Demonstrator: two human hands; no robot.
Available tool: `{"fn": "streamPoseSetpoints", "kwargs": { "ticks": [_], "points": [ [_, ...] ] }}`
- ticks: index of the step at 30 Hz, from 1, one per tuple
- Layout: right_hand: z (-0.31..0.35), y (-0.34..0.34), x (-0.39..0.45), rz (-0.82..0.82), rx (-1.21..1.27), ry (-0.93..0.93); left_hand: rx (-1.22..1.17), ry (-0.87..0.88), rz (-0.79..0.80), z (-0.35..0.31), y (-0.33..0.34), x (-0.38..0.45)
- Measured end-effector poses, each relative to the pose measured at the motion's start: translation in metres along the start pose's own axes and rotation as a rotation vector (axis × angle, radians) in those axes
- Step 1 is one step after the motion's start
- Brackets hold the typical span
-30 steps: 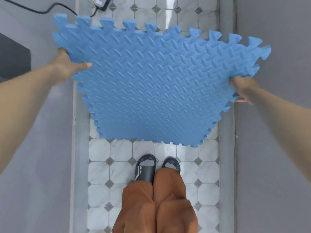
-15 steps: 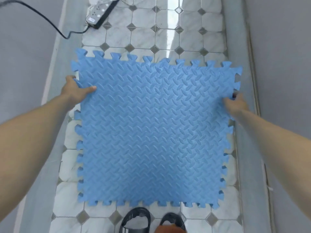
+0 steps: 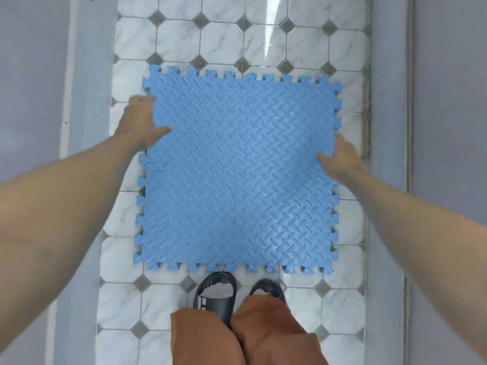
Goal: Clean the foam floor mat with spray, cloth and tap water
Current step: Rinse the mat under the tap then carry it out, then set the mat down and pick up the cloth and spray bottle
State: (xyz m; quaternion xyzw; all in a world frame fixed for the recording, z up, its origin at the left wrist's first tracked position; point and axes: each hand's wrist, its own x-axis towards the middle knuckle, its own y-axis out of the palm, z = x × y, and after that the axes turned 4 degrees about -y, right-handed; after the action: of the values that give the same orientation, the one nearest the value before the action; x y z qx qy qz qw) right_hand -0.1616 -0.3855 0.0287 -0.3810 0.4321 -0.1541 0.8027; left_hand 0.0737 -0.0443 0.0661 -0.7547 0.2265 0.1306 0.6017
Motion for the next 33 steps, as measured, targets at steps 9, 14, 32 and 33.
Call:
{"fn": "streamPoseSetpoints", "kwargs": {
  "ticks": [9,14,32,33],
  "points": [
    [0.059,-0.08,-0.166,0.2,-0.091,0.031,0.012,0.144,0.137,-0.065,-0.091,-0.143],
    [0.111,-0.161,-0.28,0.208,-0.043,-0.01,0.022,0.195,0.171,-0.114,-0.193,-0.227],
    [0.152,-0.283,-0.581,-0.063,0.37,0.282,0.289,0.65,0.219,-0.198,-0.349,-0.431],
    [0.147,-0.282,-0.6,-0.086,0.387,0.301,0.315,0.682,0.219,-0.202,-0.349,-0.444]
  ]
}}
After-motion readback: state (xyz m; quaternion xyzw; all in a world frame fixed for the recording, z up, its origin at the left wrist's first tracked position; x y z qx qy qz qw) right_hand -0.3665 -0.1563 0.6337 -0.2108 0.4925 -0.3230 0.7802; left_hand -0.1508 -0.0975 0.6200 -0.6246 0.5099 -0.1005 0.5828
